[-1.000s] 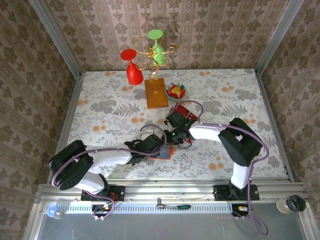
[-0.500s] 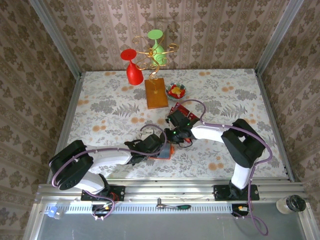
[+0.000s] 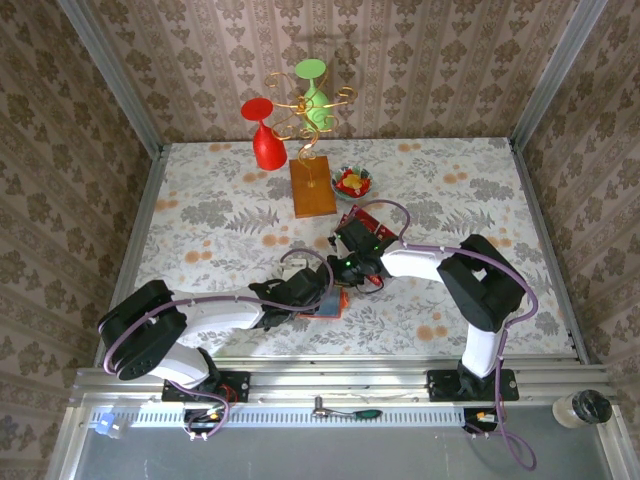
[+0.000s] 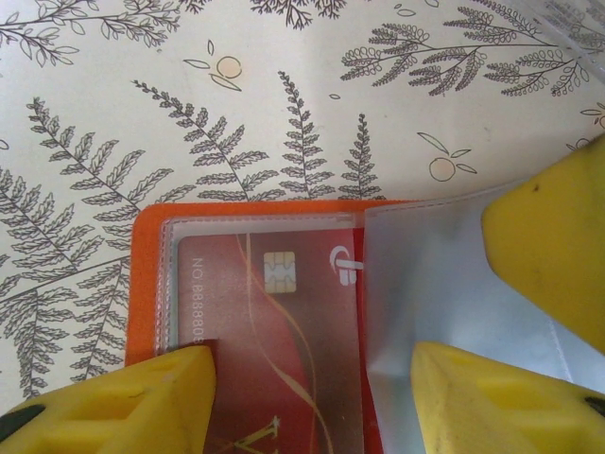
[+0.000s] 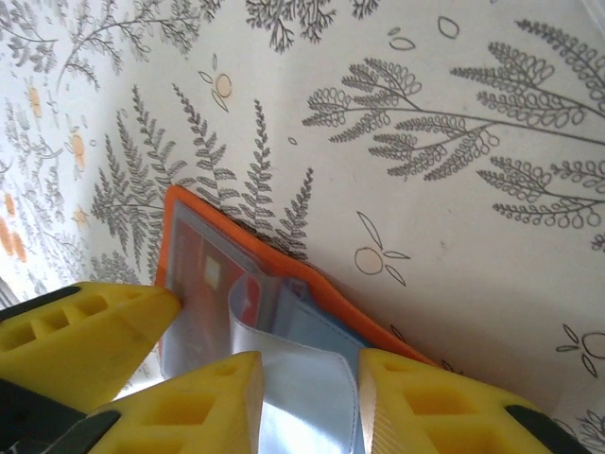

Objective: Put the credit cards into the card holder
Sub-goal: Turn over the card slot at the card holder.

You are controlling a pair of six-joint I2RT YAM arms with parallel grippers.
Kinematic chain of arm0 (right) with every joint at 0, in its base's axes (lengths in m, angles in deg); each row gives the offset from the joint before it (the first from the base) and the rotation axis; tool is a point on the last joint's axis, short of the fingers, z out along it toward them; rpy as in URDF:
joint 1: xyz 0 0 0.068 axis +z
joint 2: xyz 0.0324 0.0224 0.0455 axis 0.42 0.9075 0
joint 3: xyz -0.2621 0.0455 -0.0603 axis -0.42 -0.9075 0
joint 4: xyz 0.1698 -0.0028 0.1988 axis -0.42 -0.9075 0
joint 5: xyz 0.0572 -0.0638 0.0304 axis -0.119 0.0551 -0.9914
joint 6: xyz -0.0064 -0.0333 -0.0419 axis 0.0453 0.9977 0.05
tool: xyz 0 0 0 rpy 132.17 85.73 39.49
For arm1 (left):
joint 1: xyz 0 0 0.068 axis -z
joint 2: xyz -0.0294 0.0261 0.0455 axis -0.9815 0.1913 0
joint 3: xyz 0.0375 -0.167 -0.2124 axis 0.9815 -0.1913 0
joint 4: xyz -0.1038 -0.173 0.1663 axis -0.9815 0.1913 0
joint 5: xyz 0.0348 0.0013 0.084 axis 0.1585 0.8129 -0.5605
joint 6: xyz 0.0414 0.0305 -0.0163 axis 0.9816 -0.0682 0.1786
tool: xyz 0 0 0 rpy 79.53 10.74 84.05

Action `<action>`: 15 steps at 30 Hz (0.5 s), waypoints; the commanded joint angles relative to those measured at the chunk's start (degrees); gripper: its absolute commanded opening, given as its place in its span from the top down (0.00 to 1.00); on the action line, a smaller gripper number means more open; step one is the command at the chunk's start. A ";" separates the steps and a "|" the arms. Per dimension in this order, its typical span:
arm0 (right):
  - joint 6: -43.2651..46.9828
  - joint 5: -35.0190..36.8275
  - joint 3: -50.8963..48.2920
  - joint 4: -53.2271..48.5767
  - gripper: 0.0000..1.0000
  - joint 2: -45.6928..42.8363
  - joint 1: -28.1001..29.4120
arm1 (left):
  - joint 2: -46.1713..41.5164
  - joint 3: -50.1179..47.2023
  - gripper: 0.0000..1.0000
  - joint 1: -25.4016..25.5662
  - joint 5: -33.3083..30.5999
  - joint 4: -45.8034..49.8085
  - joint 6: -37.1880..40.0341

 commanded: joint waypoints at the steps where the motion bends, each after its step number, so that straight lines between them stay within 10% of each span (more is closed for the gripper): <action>1: -1.24 -4.42 0.78 2.70 0.68 0.80 0.14 | 1.35 -0.86 0.42 0.44 1.69 2.78 -1.00; 15: -5.03 -7.92 -2.09 7.52 0.72 -1.94 0.11 | -5.12 1.29 0.40 0.10 -0.54 6.98 0.92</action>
